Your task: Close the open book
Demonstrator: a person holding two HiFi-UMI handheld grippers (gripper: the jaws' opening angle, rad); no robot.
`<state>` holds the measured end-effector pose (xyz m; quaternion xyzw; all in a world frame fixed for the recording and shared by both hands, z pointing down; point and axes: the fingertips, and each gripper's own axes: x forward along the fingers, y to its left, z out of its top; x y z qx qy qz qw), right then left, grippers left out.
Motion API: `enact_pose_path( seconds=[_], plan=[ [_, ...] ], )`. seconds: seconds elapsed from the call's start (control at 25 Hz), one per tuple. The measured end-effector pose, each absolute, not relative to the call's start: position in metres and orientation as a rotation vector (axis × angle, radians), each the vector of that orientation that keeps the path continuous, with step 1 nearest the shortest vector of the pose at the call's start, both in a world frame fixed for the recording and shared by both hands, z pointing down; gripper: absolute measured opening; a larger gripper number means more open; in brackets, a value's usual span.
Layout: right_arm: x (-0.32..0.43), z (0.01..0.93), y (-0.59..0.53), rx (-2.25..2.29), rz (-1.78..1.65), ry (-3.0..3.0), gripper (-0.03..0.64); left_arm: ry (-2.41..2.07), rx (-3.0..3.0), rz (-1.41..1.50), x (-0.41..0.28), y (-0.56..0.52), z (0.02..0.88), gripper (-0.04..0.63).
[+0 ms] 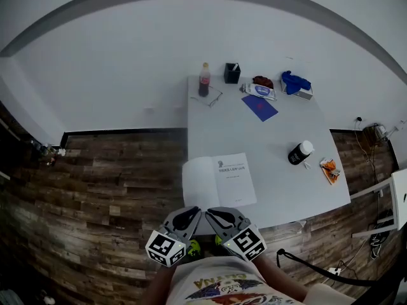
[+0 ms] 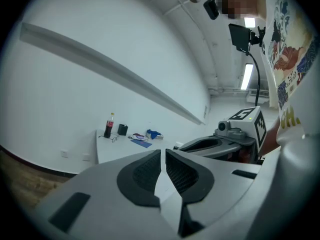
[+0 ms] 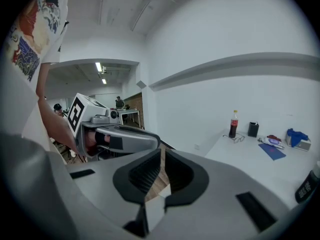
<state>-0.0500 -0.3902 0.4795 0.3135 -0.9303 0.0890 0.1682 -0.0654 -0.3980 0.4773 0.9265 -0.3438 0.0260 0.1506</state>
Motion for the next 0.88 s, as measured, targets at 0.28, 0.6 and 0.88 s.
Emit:
enact_pose_path(
  seconds=[0.28, 0.6, 0.88],
  plan=[
    [-0.059, 0.511, -0.401, 0.793, 0.285, -2.619, 0.021, -1.038, 2.554, 0.080, -0.078, -0.405, 0.519, 0.014],
    [-0.072, 0.563, -0.406, 0.697, 0.326, -2.554, 0.021, -1.066, 2.475, -0.007, -0.093, -0.419, 0.559, 0.015],
    [-0.075, 0.594, -0.414, 0.677, 0.316, -2.514, 0.021, -1.081, 2.406, 0.008, -0.106, -0.426, 0.612, 0.015]
  ],
)
